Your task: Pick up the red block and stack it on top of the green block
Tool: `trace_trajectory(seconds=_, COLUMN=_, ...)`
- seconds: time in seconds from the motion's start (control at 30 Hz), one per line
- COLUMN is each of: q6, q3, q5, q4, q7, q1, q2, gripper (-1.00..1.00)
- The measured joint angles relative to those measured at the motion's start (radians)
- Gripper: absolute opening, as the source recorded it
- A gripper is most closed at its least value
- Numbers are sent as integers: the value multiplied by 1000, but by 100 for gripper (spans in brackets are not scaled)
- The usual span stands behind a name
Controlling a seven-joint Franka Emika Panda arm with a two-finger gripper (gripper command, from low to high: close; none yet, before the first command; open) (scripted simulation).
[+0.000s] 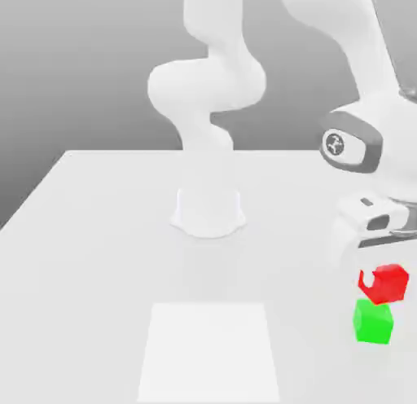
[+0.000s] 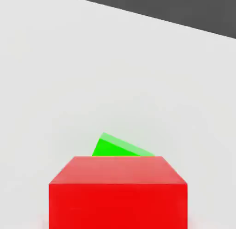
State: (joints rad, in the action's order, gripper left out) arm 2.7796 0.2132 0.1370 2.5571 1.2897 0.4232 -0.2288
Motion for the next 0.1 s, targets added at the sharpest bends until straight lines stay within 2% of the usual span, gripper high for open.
trace_trajectory(seconds=0.1, q6=0, q3=0, q5=0, q4=0, q7=0, q1=0, q2=0, gripper=100)
